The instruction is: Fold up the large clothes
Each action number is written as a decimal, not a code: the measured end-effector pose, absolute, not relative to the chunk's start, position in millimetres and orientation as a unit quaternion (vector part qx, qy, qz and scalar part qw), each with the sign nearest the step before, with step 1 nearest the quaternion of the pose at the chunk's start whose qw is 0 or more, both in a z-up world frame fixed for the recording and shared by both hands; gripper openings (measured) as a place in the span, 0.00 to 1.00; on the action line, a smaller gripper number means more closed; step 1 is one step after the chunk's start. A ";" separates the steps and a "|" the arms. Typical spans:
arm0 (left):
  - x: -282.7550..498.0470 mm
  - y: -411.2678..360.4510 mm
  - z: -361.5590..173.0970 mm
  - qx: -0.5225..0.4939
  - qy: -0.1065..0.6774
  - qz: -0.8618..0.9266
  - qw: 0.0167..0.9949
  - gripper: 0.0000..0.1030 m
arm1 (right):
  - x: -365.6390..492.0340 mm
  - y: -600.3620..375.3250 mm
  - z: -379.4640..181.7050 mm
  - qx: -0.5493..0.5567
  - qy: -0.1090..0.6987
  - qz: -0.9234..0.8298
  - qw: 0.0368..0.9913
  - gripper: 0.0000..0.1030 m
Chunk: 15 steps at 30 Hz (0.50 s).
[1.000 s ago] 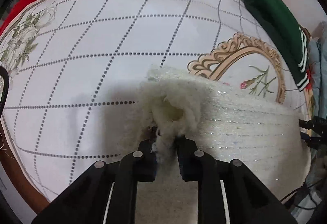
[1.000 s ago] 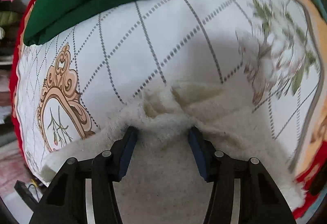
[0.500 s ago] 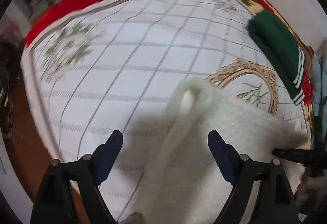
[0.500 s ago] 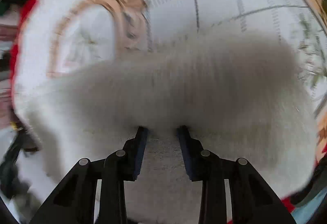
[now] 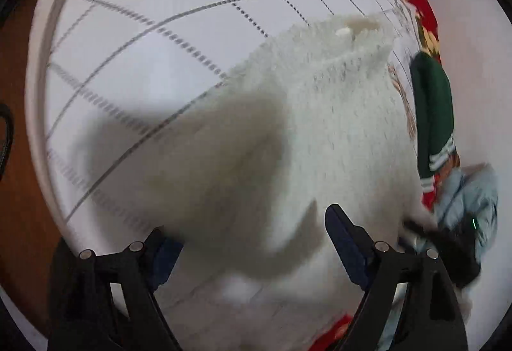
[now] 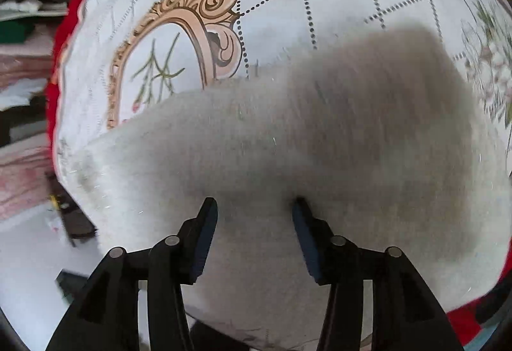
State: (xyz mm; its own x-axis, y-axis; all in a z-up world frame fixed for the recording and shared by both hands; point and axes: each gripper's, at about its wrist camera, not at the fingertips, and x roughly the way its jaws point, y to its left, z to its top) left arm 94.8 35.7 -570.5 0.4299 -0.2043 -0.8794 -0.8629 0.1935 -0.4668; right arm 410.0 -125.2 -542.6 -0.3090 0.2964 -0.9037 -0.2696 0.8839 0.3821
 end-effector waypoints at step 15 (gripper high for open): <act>79.5 95.0 -512.6 -0.487 0.388 0.359 0.695 0.20 | 365.1 -100.5 -535.9 -0.031 0.768 0.273 0.578 0.46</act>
State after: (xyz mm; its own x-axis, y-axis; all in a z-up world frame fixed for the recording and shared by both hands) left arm 79.5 95.0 -512.6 0.4405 0.1215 -0.8895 -0.8777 0.2668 -0.3982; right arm 365.1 -100.5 -535.9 -0.3292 0.2685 -0.9053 -0.3636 0.8487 0.3840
